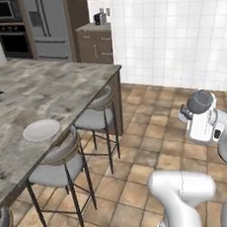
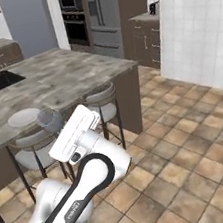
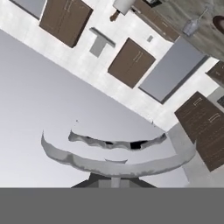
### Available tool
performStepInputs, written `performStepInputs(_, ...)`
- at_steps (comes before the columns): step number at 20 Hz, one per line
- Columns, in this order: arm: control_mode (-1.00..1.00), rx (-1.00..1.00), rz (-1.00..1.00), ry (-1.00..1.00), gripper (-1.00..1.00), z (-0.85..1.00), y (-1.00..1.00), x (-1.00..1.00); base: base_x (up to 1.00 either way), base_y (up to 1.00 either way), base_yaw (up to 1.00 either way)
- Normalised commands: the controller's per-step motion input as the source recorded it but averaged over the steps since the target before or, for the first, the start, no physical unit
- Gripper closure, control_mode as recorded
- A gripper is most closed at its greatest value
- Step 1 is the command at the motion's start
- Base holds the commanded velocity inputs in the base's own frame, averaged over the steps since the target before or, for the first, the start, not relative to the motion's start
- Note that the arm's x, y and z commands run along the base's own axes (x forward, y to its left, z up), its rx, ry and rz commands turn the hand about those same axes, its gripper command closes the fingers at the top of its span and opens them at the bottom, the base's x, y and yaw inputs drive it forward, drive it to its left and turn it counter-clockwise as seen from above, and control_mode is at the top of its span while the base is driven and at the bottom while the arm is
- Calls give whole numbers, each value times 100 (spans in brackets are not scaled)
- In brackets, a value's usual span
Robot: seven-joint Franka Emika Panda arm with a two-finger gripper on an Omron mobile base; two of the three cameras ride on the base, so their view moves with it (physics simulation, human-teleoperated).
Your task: Retrieve the wine glasses from the counter and place one next to each plate.
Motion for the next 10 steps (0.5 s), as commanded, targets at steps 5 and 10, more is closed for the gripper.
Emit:
performStepInputs(5,100,0,0,0,100,0,0,0,81,-71,45)
performStepInputs(10,100,0,0,0,100,0,0,0,90,-59,38)
